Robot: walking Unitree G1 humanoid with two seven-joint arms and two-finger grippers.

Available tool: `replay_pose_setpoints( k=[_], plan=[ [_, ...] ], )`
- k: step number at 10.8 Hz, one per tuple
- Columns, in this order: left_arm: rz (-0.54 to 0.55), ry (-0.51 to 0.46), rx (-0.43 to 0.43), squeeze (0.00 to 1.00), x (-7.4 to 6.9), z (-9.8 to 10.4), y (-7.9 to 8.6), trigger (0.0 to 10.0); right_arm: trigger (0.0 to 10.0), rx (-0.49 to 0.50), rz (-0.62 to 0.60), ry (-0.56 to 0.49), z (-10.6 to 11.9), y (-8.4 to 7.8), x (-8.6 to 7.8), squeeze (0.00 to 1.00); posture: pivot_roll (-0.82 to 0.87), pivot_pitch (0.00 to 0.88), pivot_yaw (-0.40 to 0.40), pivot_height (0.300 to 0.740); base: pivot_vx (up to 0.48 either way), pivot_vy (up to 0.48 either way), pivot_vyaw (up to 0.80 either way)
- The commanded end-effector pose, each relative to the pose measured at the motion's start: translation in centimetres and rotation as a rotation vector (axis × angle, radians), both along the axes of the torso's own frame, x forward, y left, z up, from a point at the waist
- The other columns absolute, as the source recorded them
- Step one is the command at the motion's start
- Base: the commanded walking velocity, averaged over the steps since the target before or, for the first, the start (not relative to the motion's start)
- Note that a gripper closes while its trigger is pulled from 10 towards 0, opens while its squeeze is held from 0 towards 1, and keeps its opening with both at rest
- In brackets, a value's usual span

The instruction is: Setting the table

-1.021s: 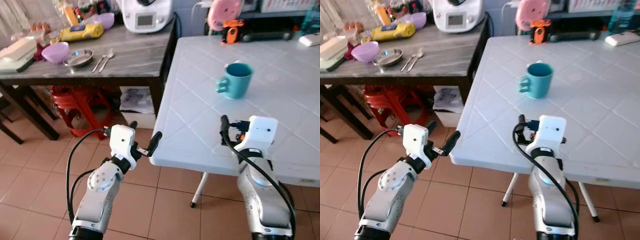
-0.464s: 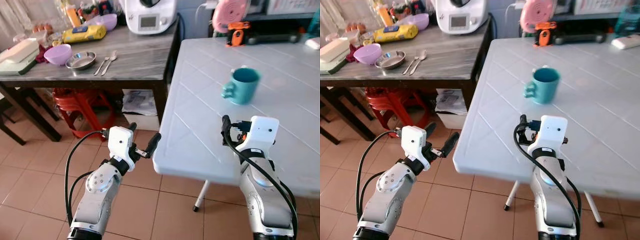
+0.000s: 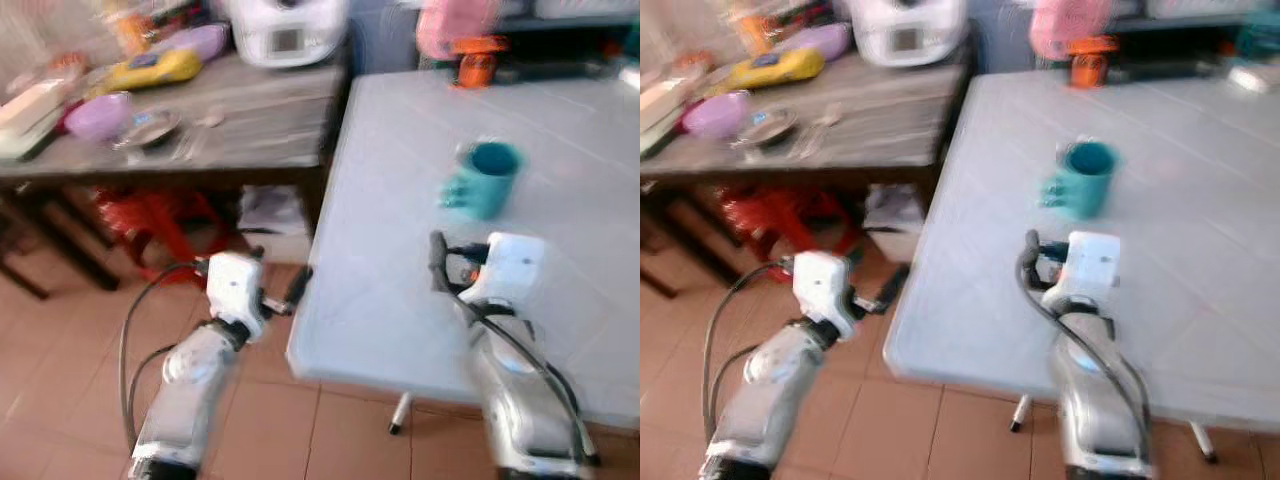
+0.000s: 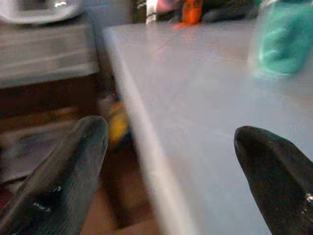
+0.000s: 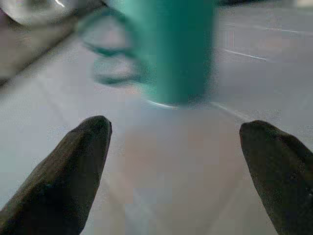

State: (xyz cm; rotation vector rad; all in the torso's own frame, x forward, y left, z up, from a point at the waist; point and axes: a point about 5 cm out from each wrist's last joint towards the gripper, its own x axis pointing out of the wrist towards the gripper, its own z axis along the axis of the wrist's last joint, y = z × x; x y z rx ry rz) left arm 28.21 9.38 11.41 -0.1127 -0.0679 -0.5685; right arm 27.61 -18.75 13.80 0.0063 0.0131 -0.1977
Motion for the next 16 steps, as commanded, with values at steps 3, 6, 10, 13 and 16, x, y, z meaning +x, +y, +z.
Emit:
replay_pose_setpoints(
  k=[3, 6, 10, 13, 16],
  plan=[
    [0.046, 0.014, 0.040, 0.00, -0.1, -0.5, 2.0, 10.0, 10.0, 0.029, 0.059, -0.034, 0.8, 2.1, 0.5, 0.00, -0.12, 0.108, 0.158, 0.740, 0.000, 0.000, 0.00],
    [0.043, 0.019, 0.034, 0.00, -0.5, -0.6, 2.0, 10.0, 10.0, 0.026, 0.041, -0.046, 0.9, 2.4, 0.8, 0.00, -0.11, 0.121, 0.157, 0.740, 0.000, 0.000, 0.00],
    [0.017, 0.041, 0.039, 0.00, -1.4, -1.0, 2.0, 10.0, 10.0, -0.014, -0.020, -0.095, 2.1, 4.0, 3.5, 0.00, -0.09, 0.158, 0.161, 0.740, 0.000, 0.000, 0.00],
    [0.031, 0.049, 0.048, 0.00, -1.8, -1.1, 2.6, 10.0, 10.0, -0.011, 0.035, -0.120, 2.8, 5.5, 5.1, 0.00, -0.07, 0.170, 0.156, 0.740, 0.000, 0.000, 0.00],
    [0.038, 0.057, 0.049, 0.00, -2.0, -1.2, 2.6, 10.0, 10.0, -0.035, -0.001, -0.170, 4.4, 5.6, 7.2, 0.00, -0.05, 0.161, 0.139, 0.740, 0.000, 0.000, 0.00]
  ],
)
